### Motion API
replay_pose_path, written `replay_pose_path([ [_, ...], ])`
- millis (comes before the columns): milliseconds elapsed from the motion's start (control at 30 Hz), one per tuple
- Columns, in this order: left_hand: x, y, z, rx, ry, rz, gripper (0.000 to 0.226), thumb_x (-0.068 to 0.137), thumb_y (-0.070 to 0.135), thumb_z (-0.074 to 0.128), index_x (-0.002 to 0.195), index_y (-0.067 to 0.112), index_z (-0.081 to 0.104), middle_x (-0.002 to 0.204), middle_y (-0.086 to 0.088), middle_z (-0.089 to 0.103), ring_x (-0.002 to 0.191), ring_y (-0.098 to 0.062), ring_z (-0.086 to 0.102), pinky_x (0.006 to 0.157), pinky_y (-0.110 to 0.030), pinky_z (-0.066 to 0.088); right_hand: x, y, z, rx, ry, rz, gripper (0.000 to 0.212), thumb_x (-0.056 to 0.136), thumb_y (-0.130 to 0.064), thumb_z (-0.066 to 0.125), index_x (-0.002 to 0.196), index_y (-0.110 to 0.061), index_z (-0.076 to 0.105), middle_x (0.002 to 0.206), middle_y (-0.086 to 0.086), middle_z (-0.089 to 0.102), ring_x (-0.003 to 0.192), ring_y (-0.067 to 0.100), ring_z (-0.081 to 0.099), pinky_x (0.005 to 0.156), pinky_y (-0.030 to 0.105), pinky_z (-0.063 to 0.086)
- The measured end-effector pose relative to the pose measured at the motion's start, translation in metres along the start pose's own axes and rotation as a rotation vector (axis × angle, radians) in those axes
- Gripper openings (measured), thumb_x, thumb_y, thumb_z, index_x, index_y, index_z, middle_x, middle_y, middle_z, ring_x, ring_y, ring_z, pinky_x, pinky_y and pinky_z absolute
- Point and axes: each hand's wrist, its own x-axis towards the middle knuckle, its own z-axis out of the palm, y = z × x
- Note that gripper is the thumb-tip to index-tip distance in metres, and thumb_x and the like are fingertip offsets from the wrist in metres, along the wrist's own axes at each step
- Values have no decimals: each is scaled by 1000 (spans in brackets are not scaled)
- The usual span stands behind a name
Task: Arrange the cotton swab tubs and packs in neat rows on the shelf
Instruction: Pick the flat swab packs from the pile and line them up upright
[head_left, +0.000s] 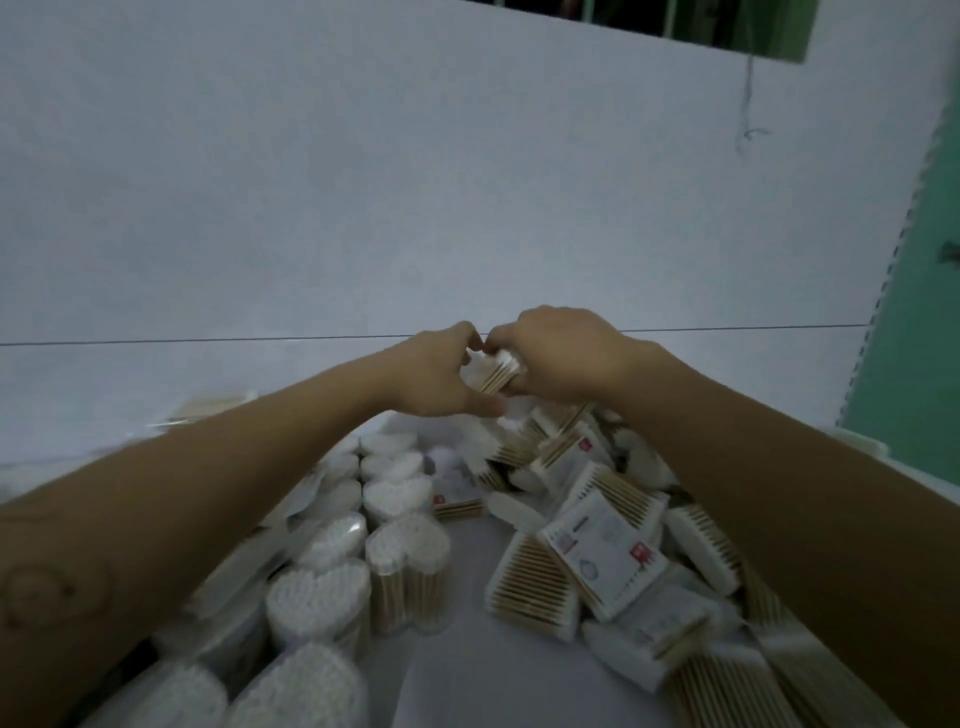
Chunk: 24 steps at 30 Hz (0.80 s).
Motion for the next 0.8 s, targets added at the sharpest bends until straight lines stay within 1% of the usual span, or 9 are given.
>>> replay_pose_path([
  [100,1,1,-7,-112,61,-23,79,74,44,81,132,15,37,129,1,54,106,-17,58,82,-28,46,-1,4,-4,143,58,8,50,88,-40,67,134,-28,52,111,-1,56,97,17,52,76,31,40],
  [200,-5,2,-20,-202,71,-21,101,71,40,84,147,18,21,131,4,52,107,-17,58,84,-27,45,-1,8,-4,409,159,-6,60,83,-35,74,138,-29,50,121,1,59,101,17,56,87,31,45],
  [300,-13,1,-31,-199,132,-1,109,72,34,84,152,27,10,121,0,56,98,-16,60,80,-25,45,7,4,-3,588,178,22,91,82,-34,76,153,-34,21,127,4,57,94,14,56,88,28,45],
  [367,-18,2,-35,-112,162,2,104,75,32,82,152,30,12,111,-2,58,89,-14,58,76,-25,43,12,7,3,517,120,102,99,81,-37,77,154,-31,12,132,6,54,104,20,57,92,35,47],
  [467,-28,0,-40,-99,161,14,87,80,17,77,147,35,25,117,-3,55,86,-15,58,78,-29,47,13,9,20,275,-45,114,71,82,-37,74,142,-23,40,133,3,55,114,22,54,88,33,45],
  [533,-37,-5,-43,-179,129,19,76,79,-1,69,138,36,39,109,6,55,81,-13,56,72,-29,47,15,-3,27,196,-136,36,56,83,-36,73,134,-25,51,130,-1,57,114,20,53,88,32,44],
  [600,-45,-9,-45,-255,113,20,73,77,-10,63,133,35,47,102,11,54,84,-19,58,71,-33,50,18,-20,30,161,-182,-50,52,84,-37,72,132,-26,54,129,-1,57,113,21,52,91,33,43],
  [667,-50,-11,-46,-315,121,8,75,76,-14,62,132,35,51,104,7,57,89,-24,61,72,-33,53,20,-32,35,110,-227,-103,50,84,-40,71,129,-24,56,127,1,56,112,22,53,91,33,43],
  [800,-57,-19,-44,-440,158,-27,76,76,-18,64,134,30,54,107,2,60,87,-18,63,70,-26,59,20,-49,60,6,-446,-113,59,70,-53,78,117,-22,62,112,2,59,101,24,58,86,41,53],
])
